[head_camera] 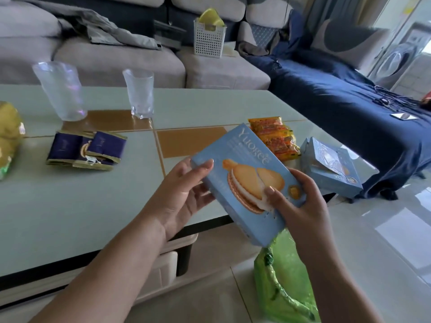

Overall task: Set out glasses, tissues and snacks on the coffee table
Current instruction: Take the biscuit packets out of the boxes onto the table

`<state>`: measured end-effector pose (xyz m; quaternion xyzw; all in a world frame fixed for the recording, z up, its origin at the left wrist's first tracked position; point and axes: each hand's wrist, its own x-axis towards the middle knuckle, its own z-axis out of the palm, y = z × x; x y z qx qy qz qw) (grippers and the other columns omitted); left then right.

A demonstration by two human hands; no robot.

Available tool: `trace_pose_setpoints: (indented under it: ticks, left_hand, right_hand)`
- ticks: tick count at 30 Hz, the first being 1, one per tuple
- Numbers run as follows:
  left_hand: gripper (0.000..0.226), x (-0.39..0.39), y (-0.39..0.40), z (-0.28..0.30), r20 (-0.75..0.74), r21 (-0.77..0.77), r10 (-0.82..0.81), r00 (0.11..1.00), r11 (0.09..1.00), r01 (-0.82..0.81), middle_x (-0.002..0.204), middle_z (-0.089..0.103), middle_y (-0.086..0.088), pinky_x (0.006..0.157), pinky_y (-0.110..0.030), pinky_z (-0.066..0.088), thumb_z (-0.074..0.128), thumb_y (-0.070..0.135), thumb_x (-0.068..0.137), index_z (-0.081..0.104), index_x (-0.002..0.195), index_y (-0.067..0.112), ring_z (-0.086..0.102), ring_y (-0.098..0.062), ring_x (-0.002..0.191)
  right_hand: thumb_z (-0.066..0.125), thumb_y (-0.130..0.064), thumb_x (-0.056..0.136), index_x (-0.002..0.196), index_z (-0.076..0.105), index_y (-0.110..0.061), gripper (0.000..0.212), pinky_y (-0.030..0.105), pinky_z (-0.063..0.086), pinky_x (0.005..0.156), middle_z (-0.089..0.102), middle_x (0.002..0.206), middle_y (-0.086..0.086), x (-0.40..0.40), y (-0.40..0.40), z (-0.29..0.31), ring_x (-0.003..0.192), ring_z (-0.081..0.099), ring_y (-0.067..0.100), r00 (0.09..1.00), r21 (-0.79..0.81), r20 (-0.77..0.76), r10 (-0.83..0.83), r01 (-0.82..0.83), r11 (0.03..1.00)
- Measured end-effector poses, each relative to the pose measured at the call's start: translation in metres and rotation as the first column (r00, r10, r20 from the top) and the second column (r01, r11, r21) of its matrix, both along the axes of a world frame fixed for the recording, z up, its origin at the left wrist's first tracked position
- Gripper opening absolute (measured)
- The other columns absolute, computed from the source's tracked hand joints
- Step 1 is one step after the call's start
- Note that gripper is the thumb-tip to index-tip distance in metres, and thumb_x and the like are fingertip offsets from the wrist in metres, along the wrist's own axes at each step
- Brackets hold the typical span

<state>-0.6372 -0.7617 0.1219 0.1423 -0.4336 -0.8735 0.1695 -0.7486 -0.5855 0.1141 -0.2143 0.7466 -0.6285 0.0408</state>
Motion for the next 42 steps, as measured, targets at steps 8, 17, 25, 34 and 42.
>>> trace_pose_setpoints:
  ticks: [8,17,25,34,42]
  left_hand:
    - [0.059,-0.005,0.044,-0.01,-0.104,0.294,-0.068,0.992,0.951,0.096,0.126,0.063,-0.011,0.1,-0.048,0.046,0.04,0.057,0.088,0.053,0.132,0.02,0.059,-0.029,0.118]
    - [0.055,0.0,0.066,-0.01,-0.128,0.266,-0.061,0.99,0.96,0.093,0.121,0.066,-0.01,0.082,-0.036,0.058,0.039,0.051,0.089,0.054,0.128,0.017,0.066,-0.023,0.107]
    - [0.055,-0.001,0.057,-0.019,-0.111,0.292,-0.02,0.994,0.955,0.052,0.126,0.063,-0.013,0.093,-0.043,0.051,0.053,0.049,0.079,0.062,0.124,0.018,0.061,-0.027,0.112]
    - [0.055,0.005,0.045,-0.015,-0.039,0.254,-0.028,0.999,0.966,0.037,0.115,0.07,-0.005,0.083,-0.04,0.051,0.042,0.059,0.081,0.063,0.119,0.025,0.068,-0.023,0.103]
    - [0.064,0.012,0.039,-0.015,0.068,0.184,-0.105,0.992,0.979,0.091,0.11,0.072,-0.008,0.077,-0.042,0.053,0.029,0.072,0.084,0.068,0.113,0.03,0.069,-0.03,0.099]
  right_hand:
    - [0.072,-0.049,0.073,0.118,0.055,-0.037,0.05,0.029,0.044,0.091,0.051,0.123,-0.009,0.014,-0.011,0.007,0.104,0.053,0.008,0.991,0.367,-0.129,-0.035,0.08,0.927]
    - [0.053,-0.055,0.075,0.139,0.039,-0.035,0.068,0.045,0.028,0.112,0.035,0.149,-0.01,0.053,-0.016,0.009,0.141,0.023,0.007,0.841,0.556,-0.444,0.308,-0.01,0.831]
    - [0.046,-0.046,0.092,0.137,0.043,-0.04,0.046,0.017,0.031,0.107,0.037,0.146,-0.022,0.052,-0.01,0.017,0.136,0.027,-0.008,0.891,0.433,-0.361,0.275,-0.101,0.896]
    - [0.062,-0.038,0.084,0.066,0.062,-0.019,0.027,0.031,0.029,0.052,0.041,0.049,-0.008,0.026,0.007,0.031,0.05,0.036,0.015,0.989,0.037,-0.099,0.11,-0.107,0.994]
    - [0.072,-0.028,0.076,0.089,0.07,-0.019,0.015,0.052,0.053,0.078,0.072,0.086,0.01,0.011,0.02,0.023,0.081,0.066,0.029,0.966,-0.119,0.218,0.137,-0.113,0.986]
